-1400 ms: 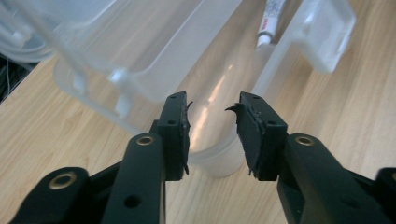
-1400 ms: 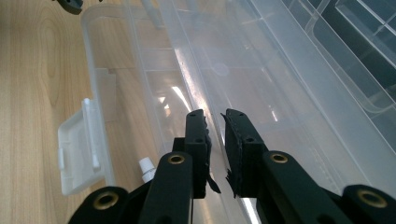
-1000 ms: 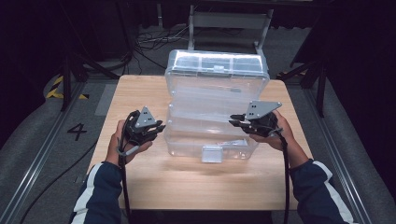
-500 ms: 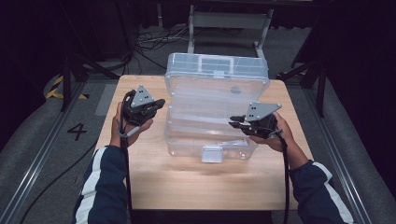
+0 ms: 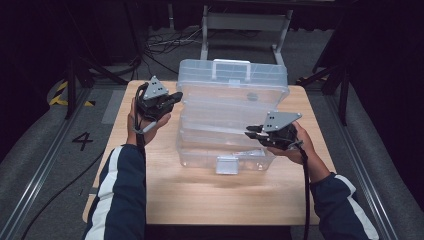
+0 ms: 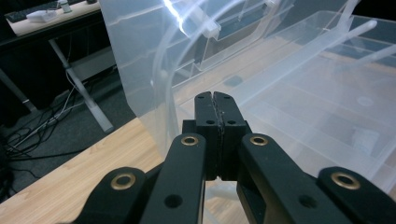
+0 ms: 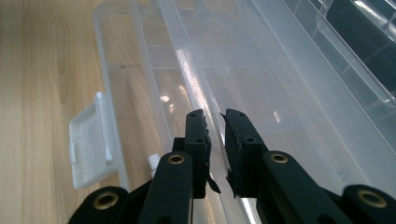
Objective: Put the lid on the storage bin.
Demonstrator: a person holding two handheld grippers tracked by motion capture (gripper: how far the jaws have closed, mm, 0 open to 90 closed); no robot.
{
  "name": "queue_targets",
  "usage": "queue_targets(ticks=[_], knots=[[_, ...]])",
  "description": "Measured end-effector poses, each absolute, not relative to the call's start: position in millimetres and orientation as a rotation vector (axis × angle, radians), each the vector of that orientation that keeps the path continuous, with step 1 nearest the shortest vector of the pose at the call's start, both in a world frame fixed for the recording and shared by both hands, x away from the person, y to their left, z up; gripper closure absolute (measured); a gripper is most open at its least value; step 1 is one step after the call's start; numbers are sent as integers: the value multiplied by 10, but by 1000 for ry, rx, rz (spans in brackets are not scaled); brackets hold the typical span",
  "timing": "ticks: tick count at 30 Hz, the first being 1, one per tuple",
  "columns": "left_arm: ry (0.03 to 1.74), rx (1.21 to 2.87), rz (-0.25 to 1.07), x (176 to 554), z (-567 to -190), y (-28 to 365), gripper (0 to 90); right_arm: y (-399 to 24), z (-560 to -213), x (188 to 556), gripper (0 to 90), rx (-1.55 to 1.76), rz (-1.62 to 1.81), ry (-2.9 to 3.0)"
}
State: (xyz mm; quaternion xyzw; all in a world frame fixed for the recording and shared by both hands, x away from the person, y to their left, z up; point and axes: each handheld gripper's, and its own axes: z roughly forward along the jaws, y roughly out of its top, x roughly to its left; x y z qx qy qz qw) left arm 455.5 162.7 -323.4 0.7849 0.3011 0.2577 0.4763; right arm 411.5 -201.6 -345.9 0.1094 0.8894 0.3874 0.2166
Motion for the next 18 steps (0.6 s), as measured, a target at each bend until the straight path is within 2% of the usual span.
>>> queue_targets(ticks=[18], knots=[[726,1914,634,4517,-3234,1615,900,-2046,-3481,4058,805,286,1071,2459]])
